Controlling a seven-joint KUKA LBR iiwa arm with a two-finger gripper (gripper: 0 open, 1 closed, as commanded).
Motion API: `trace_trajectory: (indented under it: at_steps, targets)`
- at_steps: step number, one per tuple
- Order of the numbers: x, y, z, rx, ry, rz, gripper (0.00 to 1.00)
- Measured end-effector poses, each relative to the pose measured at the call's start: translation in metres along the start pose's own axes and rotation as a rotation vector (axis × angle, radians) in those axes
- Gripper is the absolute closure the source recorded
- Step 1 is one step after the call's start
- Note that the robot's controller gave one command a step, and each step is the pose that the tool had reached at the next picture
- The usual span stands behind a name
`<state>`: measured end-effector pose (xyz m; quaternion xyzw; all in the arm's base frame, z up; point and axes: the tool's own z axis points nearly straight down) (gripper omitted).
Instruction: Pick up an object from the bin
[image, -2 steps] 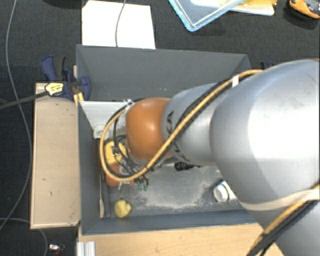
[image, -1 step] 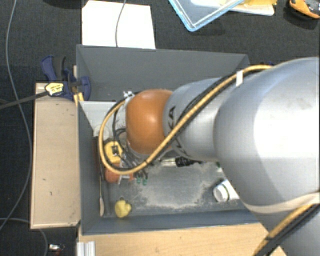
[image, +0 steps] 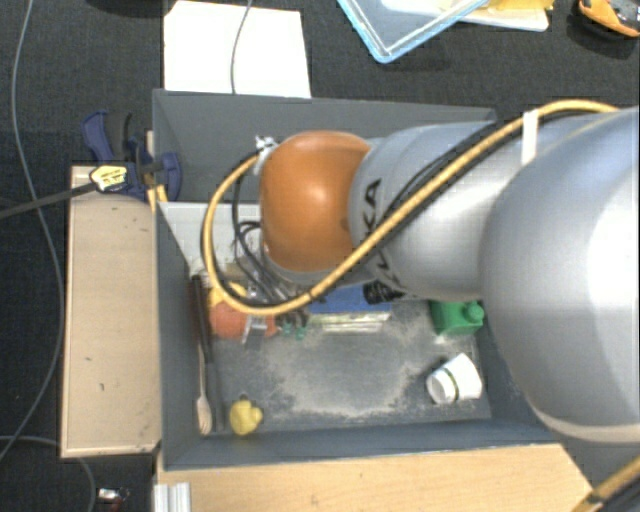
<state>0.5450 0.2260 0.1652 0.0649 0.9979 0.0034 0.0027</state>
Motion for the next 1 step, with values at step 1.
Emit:
trace_trajectory:
  at_steps: [1]
  targets:
    - [0.0067, -0.0005, -0.0833, 0.002, 0.002, -0.038, 1.00]
